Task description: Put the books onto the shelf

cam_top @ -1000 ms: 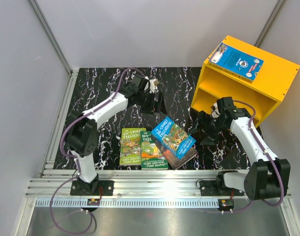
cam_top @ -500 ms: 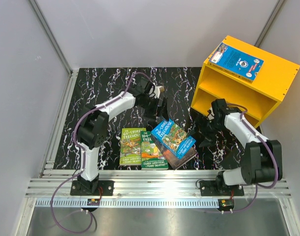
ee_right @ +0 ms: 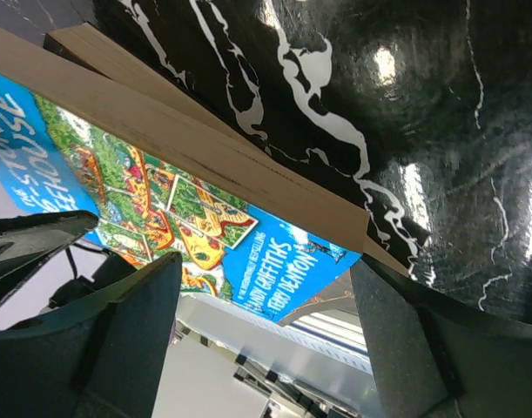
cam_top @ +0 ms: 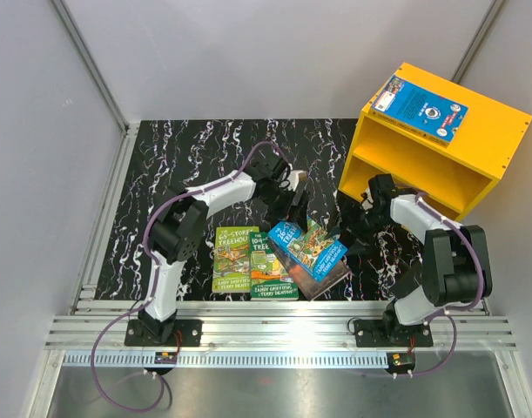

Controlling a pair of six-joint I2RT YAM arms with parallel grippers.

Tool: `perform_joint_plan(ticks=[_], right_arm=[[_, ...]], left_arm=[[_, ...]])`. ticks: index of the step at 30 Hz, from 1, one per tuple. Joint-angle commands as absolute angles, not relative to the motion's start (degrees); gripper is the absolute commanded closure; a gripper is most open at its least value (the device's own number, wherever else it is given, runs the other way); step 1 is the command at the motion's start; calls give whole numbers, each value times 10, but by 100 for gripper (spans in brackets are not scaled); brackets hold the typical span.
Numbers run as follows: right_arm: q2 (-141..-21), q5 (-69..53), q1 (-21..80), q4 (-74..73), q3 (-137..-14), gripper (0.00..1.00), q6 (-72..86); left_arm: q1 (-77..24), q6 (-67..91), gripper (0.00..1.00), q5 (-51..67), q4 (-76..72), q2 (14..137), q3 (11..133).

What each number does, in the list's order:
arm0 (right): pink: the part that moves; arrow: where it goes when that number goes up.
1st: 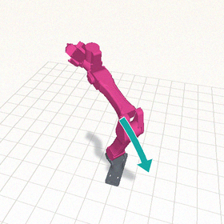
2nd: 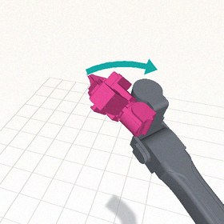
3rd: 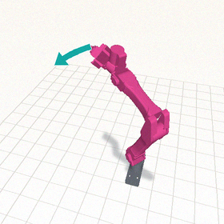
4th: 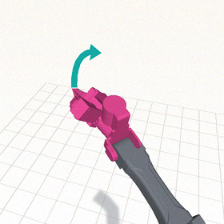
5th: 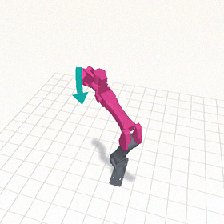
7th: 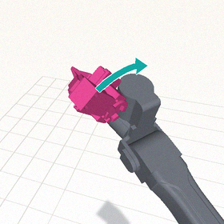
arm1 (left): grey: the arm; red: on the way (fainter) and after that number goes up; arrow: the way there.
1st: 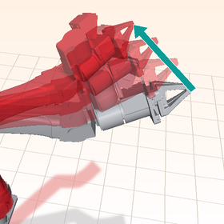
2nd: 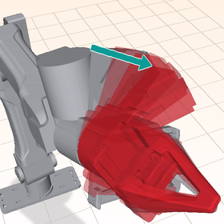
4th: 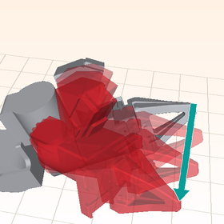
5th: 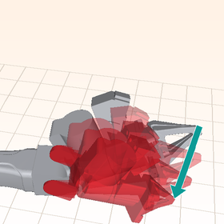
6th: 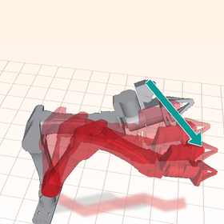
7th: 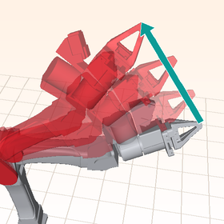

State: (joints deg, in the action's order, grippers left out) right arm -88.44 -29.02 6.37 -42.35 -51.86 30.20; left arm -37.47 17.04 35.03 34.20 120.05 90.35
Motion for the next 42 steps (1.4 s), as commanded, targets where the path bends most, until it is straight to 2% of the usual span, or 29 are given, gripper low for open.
perform_joint_plan(ticks=[1,3,4,7,11,14,15,17,23,29,30,37,42], right_arm=[[-900,-304,82,-376,-512,15,314],[-905,-304,90,-366,-508,16,318],[-910,-304,97,-362,-506,16,319],[-919,-304,105,-355,-507,17,321],[-926,-306,114,-352,-513,19,321],[-932,-304,127,-347,-524,20,322],[-933,-303,133,-350,-531,20,323],[-934,-299,139,-353,-537,20,320],[-872,-227,140,-408,-576,18,311],[-803,-213,141,-465,-656,6,312],[-798,-214,141,-473,-664,1,314],[-726,-241,141,-483,-693,0,370],[-659,-251,140,-430,-683,0,424]], left_arm=[[-373,153,15,358,349,1200,918],[-371,151,24,349,354,1198,918],[-372,151,32,346,356,1197,919],[-372,150,41,319,363,1193,922],[-371,150,65,285,381,1191,937],[-367,149,74,276,389,1187,947],[-367,149,87,270,390,1183,947],[-360,150,100,262,395,1178,951],[-332,151,100,254,411,1151,962],[-303,195,100,305,389,1115,969],[-300,206,100,308,384,1109,969],[-287,300,100,356,316,1059,976],[-272,372,100,392,269,1020,991]])
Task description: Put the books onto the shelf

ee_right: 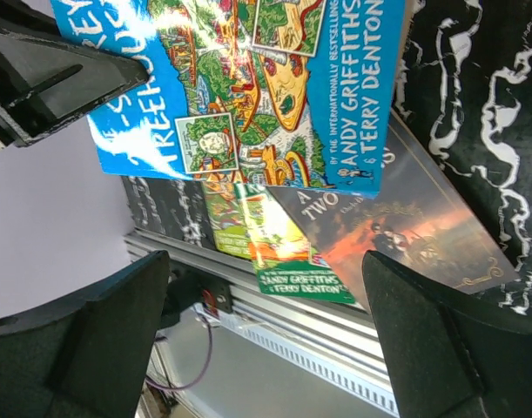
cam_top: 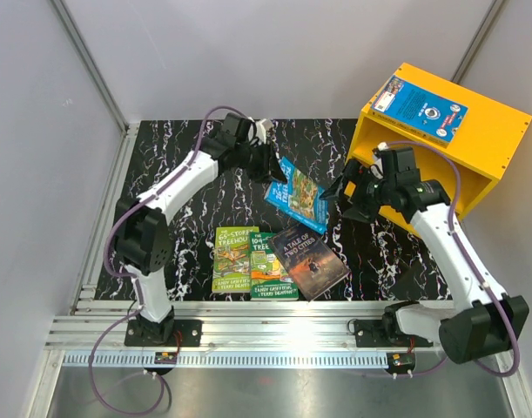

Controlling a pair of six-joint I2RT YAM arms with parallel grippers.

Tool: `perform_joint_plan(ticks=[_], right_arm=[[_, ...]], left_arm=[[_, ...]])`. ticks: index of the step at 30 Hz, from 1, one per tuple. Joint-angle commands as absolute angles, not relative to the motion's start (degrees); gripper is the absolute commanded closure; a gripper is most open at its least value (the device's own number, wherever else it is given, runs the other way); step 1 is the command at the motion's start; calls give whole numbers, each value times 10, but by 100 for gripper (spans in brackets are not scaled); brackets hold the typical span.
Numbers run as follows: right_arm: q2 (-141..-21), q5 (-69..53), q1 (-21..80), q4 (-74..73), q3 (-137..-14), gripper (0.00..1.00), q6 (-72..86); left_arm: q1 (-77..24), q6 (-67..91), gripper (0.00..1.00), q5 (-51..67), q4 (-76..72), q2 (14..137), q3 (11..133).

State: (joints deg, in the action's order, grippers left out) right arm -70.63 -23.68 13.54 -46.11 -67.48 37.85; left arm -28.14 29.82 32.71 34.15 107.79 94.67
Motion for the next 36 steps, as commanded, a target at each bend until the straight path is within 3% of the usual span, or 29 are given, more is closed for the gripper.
perform_joint_plan(ticks=[1,15,33,36], right_arm=[[-646,-239,140,-421,-682,0,433],[-553,-174,140,-378,-695,0,450],[-486,-290,141,-36,-566,1,635],[-483,-304,141,-24,-563,20,642]], left_arm=[[-264,388,100,402,259,1013,988],[-248,538,100,458,153,892,999],[-308,591,100,449,69,814,900],[-316,588,100,445,70,816,902]])
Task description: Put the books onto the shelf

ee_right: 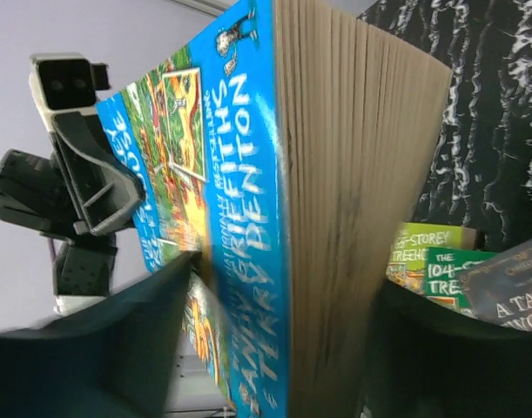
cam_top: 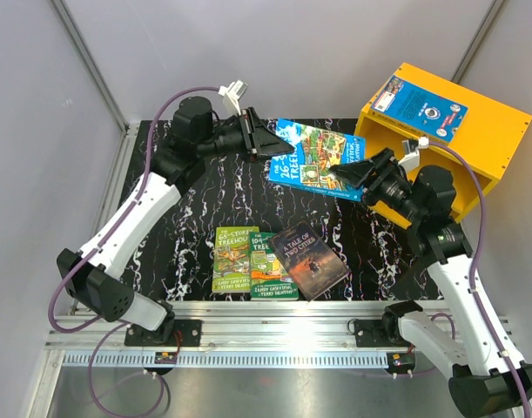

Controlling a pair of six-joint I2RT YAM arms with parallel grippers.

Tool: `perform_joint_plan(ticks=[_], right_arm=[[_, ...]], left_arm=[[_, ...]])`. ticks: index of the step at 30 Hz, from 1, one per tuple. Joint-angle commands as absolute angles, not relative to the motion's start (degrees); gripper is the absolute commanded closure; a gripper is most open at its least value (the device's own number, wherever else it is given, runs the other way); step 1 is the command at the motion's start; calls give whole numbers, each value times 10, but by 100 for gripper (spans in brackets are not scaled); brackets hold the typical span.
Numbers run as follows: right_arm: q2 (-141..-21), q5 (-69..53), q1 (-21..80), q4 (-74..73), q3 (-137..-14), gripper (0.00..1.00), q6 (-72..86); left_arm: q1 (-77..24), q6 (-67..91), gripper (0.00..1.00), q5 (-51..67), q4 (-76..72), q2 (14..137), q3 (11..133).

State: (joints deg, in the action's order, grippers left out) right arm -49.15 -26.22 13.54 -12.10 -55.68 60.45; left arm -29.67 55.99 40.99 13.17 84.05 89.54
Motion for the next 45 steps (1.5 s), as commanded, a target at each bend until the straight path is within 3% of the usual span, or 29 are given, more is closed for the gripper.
perform_joint_plan(ticks=[1,4,8,10,12,14,20,25,31,36,45], right_arm=[[-482,-313,141,-19,-559,38,649],[-481,-330,140,-12,-564,69,657],[-480,-348,141,-60,-611,100,637],[-483,-354,140,-115,-656,100,606],[-489,-345,141,-159,-695,100,566],[-507,-323,141,-239,-769,100,536],[-597,-204,135,-367,-979,100,461],[-687,-149,95,-437,-1159,100,403],[-796,-189,-94,-447,-1262,100,432],[-859,-295,-181,-423,-1275,100,495],[-886,-338,-205,-398,-1245,100,505]], left_arm=[[-319,587,100,443,71,819,902],[-327,571,100,441,96,830,915],[-333,471,100,406,224,855,984],[-333,427,100,388,296,868,1024],[-334,407,80,367,328,874,1039],[-334,395,69,358,330,868,1035],[-323,354,1,303,354,817,1013],[-290,342,1,268,382,744,941],[-257,343,1,271,395,673,839],[-248,336,1,275,402,657,816],[-236,337,1,291,369,685,811]])
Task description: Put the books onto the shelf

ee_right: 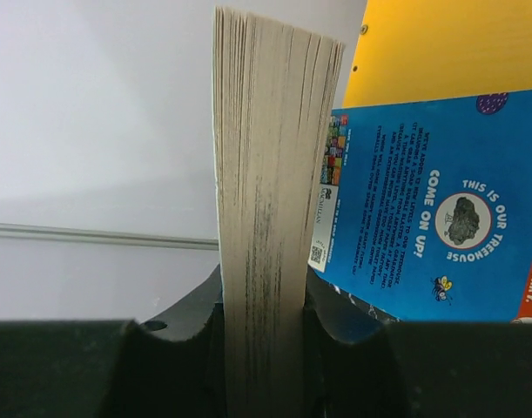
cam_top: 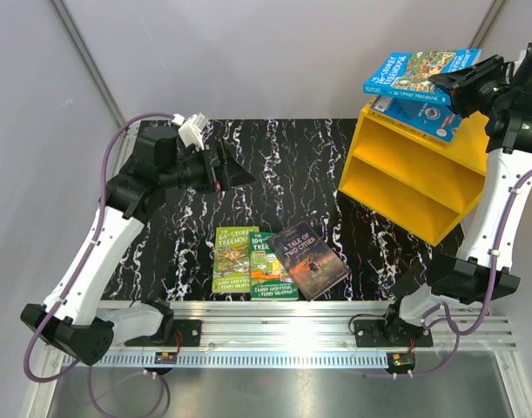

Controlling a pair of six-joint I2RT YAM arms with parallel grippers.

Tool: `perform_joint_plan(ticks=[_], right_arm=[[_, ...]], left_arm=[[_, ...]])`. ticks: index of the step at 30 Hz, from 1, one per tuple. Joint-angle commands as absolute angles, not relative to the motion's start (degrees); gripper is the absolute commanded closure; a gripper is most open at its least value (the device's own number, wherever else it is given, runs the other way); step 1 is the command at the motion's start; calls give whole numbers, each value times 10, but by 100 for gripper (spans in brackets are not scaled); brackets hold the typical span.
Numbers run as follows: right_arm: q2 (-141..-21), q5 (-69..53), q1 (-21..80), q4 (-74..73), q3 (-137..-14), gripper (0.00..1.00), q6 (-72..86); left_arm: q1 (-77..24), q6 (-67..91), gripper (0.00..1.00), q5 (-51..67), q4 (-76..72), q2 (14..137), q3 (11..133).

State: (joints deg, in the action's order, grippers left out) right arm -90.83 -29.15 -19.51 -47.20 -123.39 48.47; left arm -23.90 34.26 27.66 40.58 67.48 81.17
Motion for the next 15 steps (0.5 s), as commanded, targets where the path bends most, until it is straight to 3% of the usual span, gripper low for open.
perform_joint_plan(ticks=[1,15], right_arm=[[-887,-335,-208,-405,-1245,100,504],[-893,-348,-233,-471,-1176,100,462]], left_arm=[[-235,338,1,292,367,686,809],[-234,338,1,298,362,685,786]])
